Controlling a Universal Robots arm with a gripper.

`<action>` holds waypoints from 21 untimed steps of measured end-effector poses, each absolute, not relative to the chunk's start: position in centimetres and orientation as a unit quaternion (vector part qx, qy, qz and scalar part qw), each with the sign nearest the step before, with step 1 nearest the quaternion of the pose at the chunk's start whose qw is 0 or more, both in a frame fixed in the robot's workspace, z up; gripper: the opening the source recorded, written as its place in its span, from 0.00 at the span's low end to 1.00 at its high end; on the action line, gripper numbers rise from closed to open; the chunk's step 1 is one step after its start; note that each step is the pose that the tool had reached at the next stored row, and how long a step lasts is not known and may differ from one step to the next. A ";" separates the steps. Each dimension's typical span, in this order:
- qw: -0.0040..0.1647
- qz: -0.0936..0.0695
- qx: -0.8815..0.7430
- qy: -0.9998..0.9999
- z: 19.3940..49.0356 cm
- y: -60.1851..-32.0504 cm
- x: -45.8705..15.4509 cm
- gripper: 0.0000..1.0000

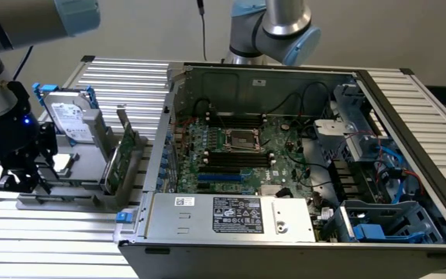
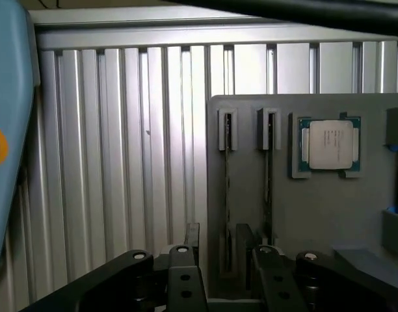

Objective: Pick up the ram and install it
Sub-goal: 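Pick up the ram and move it above insertion slot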

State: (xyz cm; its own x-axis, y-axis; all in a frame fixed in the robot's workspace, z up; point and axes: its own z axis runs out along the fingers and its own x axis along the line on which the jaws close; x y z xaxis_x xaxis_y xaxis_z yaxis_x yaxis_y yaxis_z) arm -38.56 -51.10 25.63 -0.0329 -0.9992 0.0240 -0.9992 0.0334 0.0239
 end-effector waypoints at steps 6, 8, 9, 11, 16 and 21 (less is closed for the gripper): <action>0.017 0.000 0.698 -0.716 24.5 -51.1 -38.6 0.36; 0.017 0.000 0.698 -0.716 24.2 -51.1 -38.6 0.36; 0.016 0.000 0.698 -0.715 24.0 -51.1 -38.6 0.36; 0.016 0.000 0.699 -0.715 23.6 -51.1 -38.6 0.36; 0.016 0.000 0.699 -0.715 22.7 -51.1 -38.6 0.36; 0.012 -0.004 0.699 -0.715 21.9 -51.0 -38.6 0.36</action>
